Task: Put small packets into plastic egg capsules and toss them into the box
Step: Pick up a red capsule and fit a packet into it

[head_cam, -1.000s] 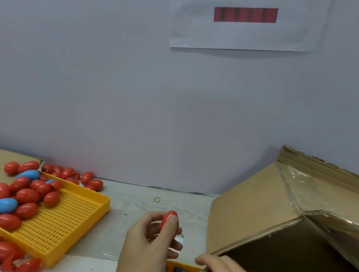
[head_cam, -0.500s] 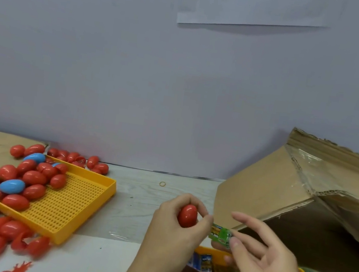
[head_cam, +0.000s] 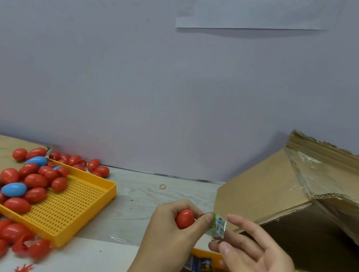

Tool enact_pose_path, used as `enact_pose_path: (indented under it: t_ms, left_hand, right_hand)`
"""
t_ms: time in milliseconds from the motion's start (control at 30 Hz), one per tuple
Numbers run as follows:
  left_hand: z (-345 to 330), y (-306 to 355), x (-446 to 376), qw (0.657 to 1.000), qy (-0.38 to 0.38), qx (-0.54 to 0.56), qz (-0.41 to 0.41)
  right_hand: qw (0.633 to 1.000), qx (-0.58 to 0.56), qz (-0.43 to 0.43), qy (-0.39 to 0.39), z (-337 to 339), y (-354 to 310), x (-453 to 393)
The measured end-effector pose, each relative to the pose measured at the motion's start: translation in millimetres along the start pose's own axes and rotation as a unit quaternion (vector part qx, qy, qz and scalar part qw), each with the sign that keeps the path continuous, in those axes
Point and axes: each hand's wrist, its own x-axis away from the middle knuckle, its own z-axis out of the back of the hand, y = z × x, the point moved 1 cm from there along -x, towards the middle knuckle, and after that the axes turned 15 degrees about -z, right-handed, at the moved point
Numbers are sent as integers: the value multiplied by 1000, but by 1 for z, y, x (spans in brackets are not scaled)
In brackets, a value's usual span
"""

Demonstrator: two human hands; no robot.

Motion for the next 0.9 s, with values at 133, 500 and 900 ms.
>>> enact_pose_path:
  t_ms: [133,500,900]
  left_hand:
    - [-3,1,2,999,-50,18,11]
    - [-4,5,2,997,-76,15,16]
    - [-4,0,3,993,-101,48,29]
  right_hand:
    - [999,16,28,10,-4,-3,3]
    - [999,45,23,17,-7,-7,5]
    - [998,35,25,37,-4,-6,3]
